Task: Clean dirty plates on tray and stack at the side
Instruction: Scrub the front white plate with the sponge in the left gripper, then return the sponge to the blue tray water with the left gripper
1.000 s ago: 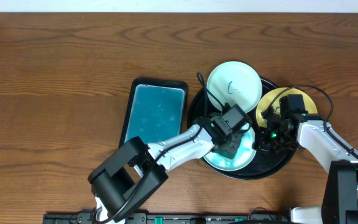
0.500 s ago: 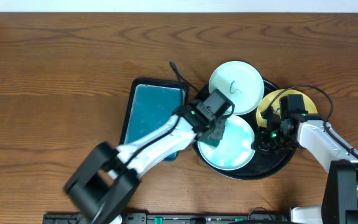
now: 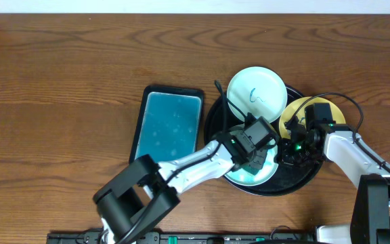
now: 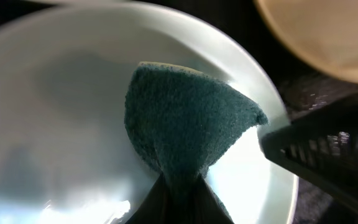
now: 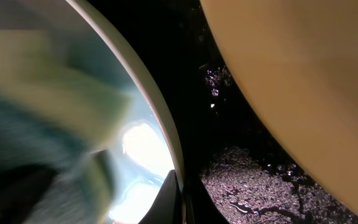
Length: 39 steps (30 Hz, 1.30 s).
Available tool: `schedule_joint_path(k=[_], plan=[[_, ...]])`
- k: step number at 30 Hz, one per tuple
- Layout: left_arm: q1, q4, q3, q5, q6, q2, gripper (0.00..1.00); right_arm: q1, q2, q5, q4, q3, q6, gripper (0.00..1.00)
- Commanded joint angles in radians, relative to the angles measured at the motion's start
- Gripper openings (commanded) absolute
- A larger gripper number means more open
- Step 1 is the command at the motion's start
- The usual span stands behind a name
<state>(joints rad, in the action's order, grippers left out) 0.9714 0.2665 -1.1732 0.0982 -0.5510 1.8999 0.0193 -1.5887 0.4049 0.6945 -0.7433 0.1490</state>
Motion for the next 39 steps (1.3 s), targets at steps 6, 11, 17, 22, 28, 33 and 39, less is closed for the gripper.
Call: schedule_joint_path(k=[6,11,17,22,28,33,39], plan=[[-0.037,0.084,-0.003,-0.217,0.000,0.060,0.07,0.009,-0.005,-0.012,0.012,0.007,-0.005,0.01],[-0.098,0.122,-0.003,-0.241,0.021,0.046,0.08,0.009,-0.005,-0.012,0.013,0.007,-0.005,0.01],[-0.098,0.163,-0.003,-0.238,0.068,-0.108,0.07,0.009,-0.005,-0.013,0.013,0.007,-0.005,0.01],[-0.140,0.280,-0.003,-0.238,0.069,-0.259,0.07,0.009,-0.005,-0.013,0.005,0.007,-0.005,0.07],[-0.317,0.396,-0.003,-0.216,0.148,-0.320,0.08,0.009,-0.005,-0.012,-0.011,0.007,-0.005,0.08],[-0.508,0.391,0.009,0.000,0.322,-0.317,0.07,0.009,-0.005,-0.012,-0.036,0.019,-0.004,0.08],[-0.654,0.344,0.089,0.072,0.388,-0.306,0.08,0.009,-0.005,-0.012,-0.111,0.060,-0.004,0.05]])
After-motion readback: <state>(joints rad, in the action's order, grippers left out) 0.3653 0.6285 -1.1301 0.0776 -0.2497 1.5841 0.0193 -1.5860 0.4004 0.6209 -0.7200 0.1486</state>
